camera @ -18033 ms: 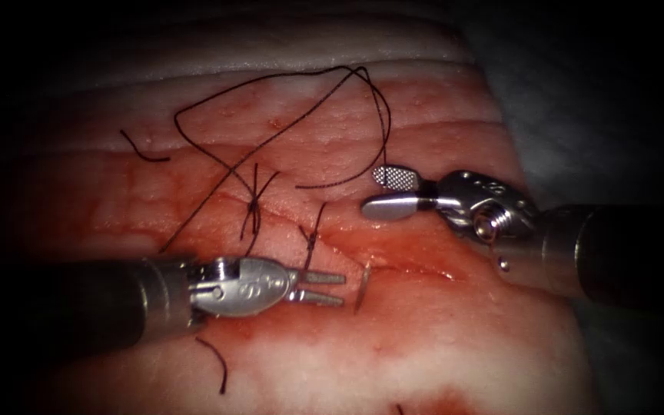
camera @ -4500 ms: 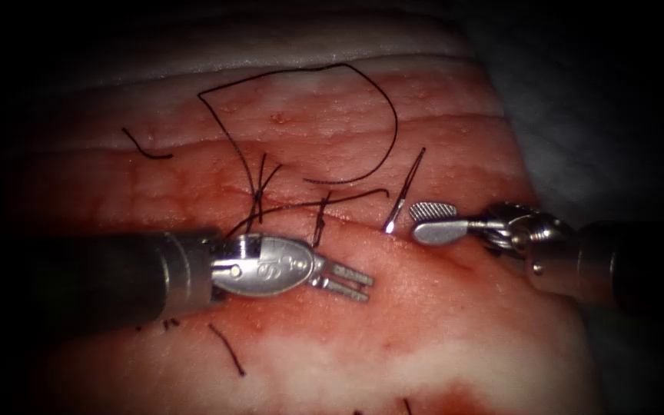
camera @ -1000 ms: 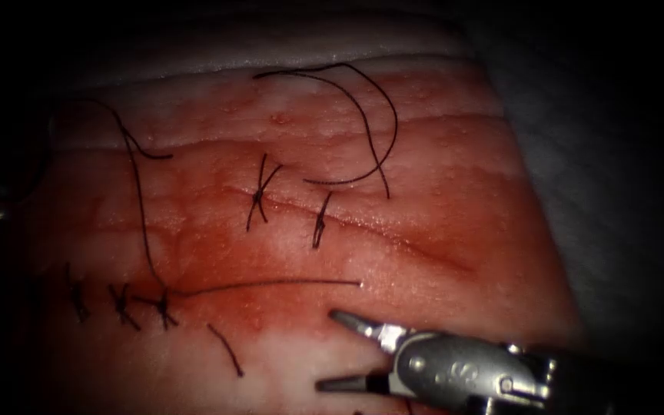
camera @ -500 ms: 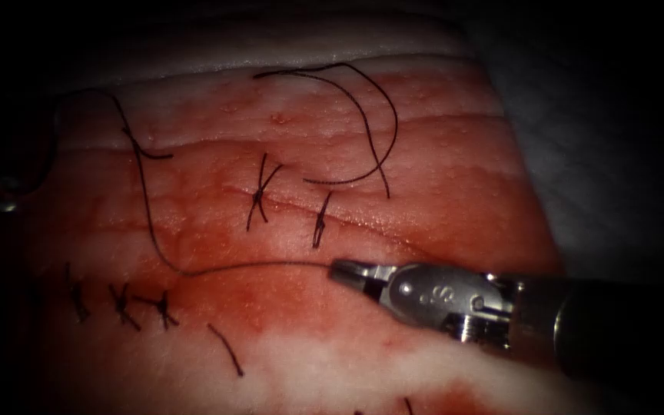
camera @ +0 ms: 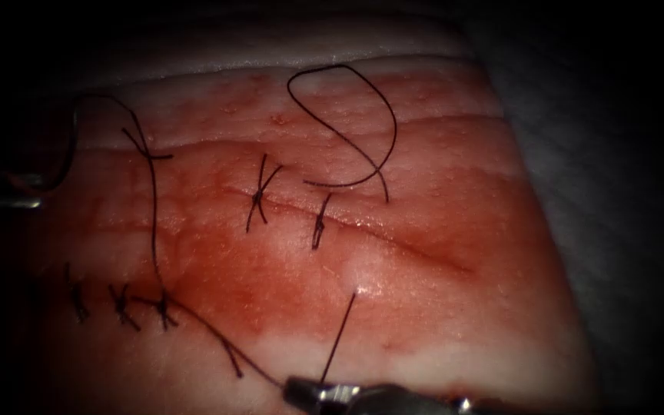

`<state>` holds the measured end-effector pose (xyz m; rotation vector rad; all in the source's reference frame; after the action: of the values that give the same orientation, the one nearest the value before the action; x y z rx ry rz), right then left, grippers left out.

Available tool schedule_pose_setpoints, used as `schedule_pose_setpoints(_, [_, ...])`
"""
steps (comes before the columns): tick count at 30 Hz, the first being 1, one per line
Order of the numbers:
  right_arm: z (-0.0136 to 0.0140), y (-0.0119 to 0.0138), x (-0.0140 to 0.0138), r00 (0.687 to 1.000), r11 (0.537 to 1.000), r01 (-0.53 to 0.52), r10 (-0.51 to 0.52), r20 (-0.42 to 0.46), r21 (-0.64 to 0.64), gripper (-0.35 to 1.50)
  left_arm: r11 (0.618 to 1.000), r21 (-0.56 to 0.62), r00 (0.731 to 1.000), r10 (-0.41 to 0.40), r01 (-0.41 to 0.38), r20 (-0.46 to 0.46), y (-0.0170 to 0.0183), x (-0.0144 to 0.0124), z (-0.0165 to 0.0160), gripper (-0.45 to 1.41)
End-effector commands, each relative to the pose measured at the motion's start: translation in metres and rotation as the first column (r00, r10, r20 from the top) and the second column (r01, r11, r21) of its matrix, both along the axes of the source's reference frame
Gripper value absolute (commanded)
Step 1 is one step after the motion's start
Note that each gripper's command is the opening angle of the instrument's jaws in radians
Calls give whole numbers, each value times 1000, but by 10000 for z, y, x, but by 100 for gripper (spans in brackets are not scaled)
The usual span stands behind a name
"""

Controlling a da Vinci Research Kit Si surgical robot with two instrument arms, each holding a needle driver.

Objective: Wound Closure
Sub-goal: Use the right grasper to pull the suture through the skin until a short end remains above the cut.

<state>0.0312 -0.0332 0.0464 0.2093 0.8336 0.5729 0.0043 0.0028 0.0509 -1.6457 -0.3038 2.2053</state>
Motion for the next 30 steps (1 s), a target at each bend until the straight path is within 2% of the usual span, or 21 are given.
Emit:
schedule_pose_setpoints(1, [-9, -14, 20, 1000, 1000, 10, -10, -16, 4, -35, 1000, -1, 1000, 0, 0, 0, 2, -5, 6, -45])
schedule_pose_setpoints(6, [-30, -30, 41, 998, 999, 40, -39, -53, 18, -35, 1000, -2, 1000, -1, 1, -3, 2, -5, 6, -45])
schedule_pose_setpoints(7, [-31, -29, 42, 996, 997, 70, -71, -59, -26, -35, 1000, -7, 1000, -1, 1, -6, 2, -4, 6, -45])
schedule_pose_setpoints(8, [-29, -24, 44, 986, 975, 146, -158, -61, -167, 9, 1000, -18, 1000, 2, -2, -10, 3, -3, 6, -45])
schedule_pose_setpoints(9, [-27, -19, 41, 983, 966, 153, -171, -69, -207, 47, 1000, -29, 1000, 3, -4, -16, 3, -2, 6, -45])
schedule_pose_setpoints(10, [-24, -13, 39, 984, 966, 142, -162, -80, -217, 74, 999, -40, 1000, 4, -5, -24, 4, -1, 7, -45])
schedule_pose_setpoints(11, [-18, 3, 28, 985, 968, 104, -132, -111, -228, 106, 999, -49, 999, 0, -2, -42, 7, 3, 8, -45])
schedule_pose_setpoints(13, [-12, 18, 16, 983, 962, 83, -121, -136, -260, 121, 999, -53, 999, -3, 0, -54, 9, 7, 10, -45])
schedule_pose_setpoints(15, [-6, 35, 0, 982, 957, 58, -105, -154, -285, 128, 998, -56, 998, -7, 3, -69, 12, 11, 12, -45])
schedule_pose_setpoints(20, [24, 71, -42, 985, 949, 37, -86, -147, -312, 125, 998, -61, 995, -27, 21, -97, 17, 13, 21, -45])
schedule_pose_setpoints(23, [44, 83, -51, 988, 949, 22, -69, -139, -315, 123, 998, -62, 994, -31, 25, -104, 16, 13, 23, -45])
schedule_pose_setpoints(24, [60, 91, -55, 989, 948, 19, -64, -132, -317, 120, 998, -62, 994, -34, 28, -108, 17, 12, 23, -45])
schedule_pose_setpoints(30, [103, 107, -56, 990, 941, 20, -65, -123, -336, 115, 997, -63, 992, -42, 34, -118, 16, 9, 26, -45])
